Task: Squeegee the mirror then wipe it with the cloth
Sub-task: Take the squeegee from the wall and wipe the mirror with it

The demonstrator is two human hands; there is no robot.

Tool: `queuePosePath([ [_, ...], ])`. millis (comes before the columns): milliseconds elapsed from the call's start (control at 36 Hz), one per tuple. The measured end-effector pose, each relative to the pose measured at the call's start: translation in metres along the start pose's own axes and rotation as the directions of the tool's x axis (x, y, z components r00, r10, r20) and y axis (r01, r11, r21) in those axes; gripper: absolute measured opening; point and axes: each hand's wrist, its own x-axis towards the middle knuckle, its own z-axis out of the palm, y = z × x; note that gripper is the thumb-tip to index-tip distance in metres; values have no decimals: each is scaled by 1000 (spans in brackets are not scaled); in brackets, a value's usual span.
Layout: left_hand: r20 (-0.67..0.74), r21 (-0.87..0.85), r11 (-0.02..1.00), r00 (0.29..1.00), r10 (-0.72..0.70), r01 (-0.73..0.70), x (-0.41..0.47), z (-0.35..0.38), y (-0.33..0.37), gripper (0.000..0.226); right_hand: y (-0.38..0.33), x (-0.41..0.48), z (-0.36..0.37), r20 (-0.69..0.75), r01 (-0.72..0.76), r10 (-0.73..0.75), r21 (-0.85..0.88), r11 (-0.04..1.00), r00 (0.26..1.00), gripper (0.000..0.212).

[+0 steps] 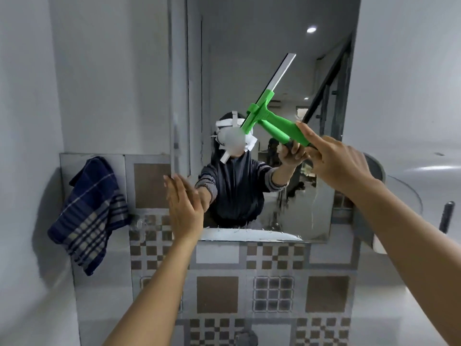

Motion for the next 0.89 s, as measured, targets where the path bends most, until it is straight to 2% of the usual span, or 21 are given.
queuePosePath([
  [250,-4,53,998,1000,-28,28,0,3,5,65,55,-37,-5,30,-154,152,48,987,988,57],
  [500,22,105,992,997,-70,67,3,-5,8,66,37,-61,9,32,-242,241,188,952,970,60],
  [667,55,98,995,998,-26,21,4,-10,2,68,-7,-77,20,71,-383,382,338,859,921,57],
  [889,146,154,981,984,98,-121,6,-26,-10,74,-71,-77,48,122,-523,572,589,616,811,58],
])
